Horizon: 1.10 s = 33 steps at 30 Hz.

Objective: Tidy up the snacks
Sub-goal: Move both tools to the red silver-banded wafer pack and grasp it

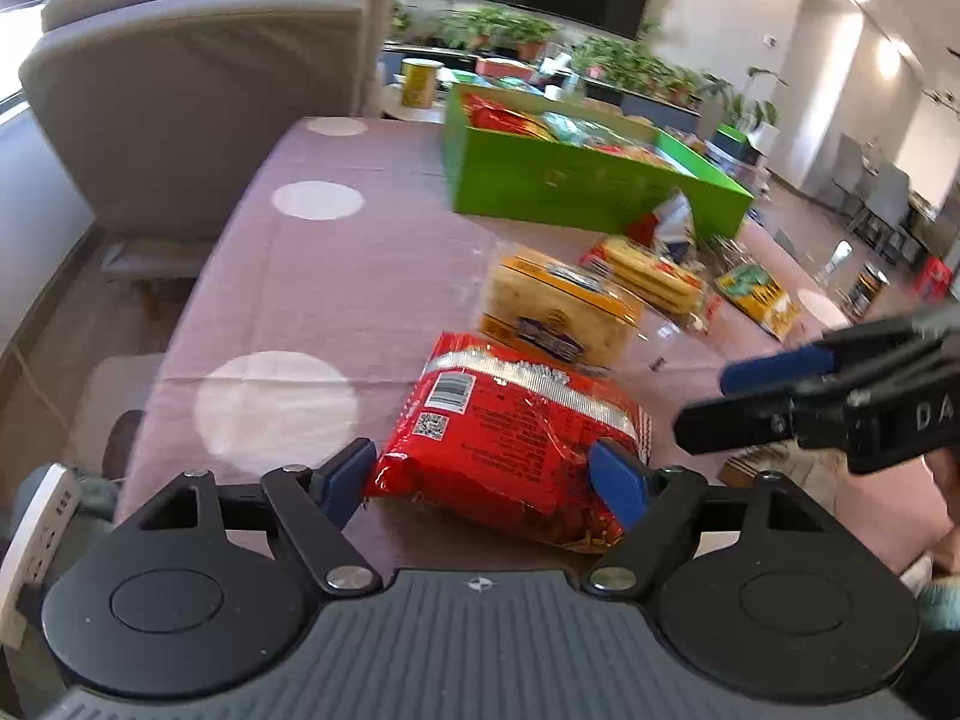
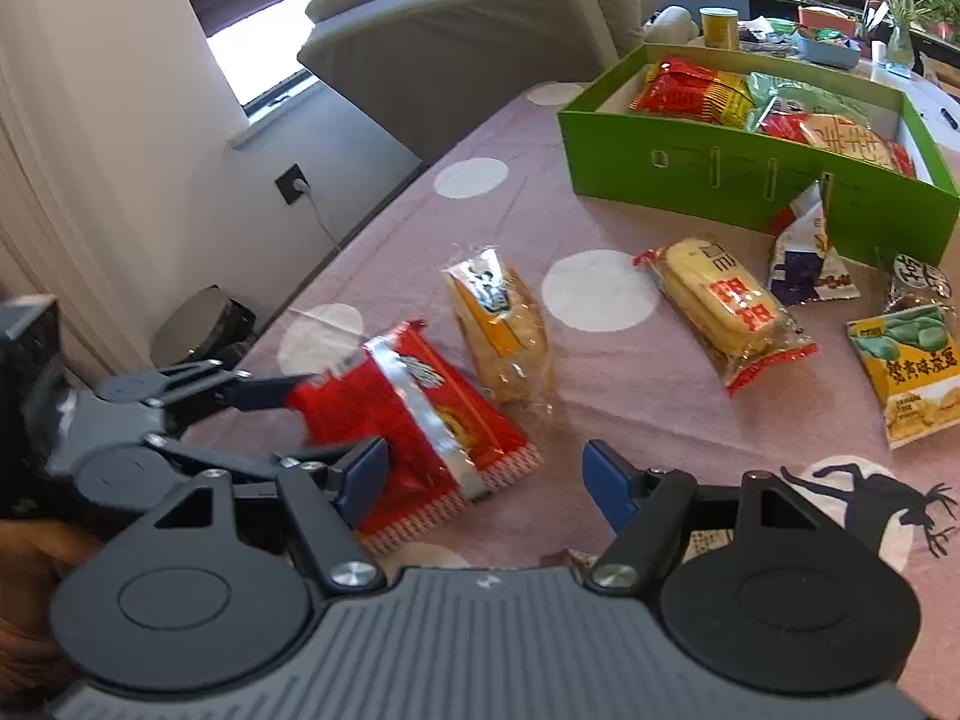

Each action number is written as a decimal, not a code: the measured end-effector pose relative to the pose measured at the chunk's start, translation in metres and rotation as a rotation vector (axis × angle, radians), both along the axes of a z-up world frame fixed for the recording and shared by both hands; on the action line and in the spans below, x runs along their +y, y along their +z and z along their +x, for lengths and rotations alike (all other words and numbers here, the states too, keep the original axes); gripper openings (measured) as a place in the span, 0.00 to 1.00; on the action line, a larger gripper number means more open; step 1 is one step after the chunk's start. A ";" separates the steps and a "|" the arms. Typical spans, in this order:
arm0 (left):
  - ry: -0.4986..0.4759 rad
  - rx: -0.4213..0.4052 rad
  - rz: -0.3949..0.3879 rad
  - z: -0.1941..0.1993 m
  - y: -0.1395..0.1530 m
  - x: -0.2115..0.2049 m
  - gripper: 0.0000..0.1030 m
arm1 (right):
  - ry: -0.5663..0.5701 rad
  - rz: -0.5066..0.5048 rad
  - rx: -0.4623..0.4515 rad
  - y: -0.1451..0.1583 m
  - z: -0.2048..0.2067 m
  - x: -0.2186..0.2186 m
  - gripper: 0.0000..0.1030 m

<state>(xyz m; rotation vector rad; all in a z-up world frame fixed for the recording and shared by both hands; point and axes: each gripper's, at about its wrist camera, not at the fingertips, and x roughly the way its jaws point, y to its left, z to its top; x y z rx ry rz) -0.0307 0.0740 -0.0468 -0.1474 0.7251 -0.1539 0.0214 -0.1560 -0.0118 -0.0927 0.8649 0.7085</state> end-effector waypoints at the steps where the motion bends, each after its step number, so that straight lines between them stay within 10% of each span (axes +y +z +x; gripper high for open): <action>1: 0.015 -0.008 0.003 -0.002 0.002 0.003 0.72 | -0.005 0.001 0.006 -0.001 0.001 0.000 0.70; 8: 0.056 -0.011 -0.062 -0.003 0.003 0.027 0.49 | 0.014 -0.001 0.034 -0.006 0.001 0.009 0.70; 33: 0.023 -0.021 -0.059 -0.026 0.014 0.024 0.57 | -0.053 0.066 0.081 -0.002 0.012 0.025 0.69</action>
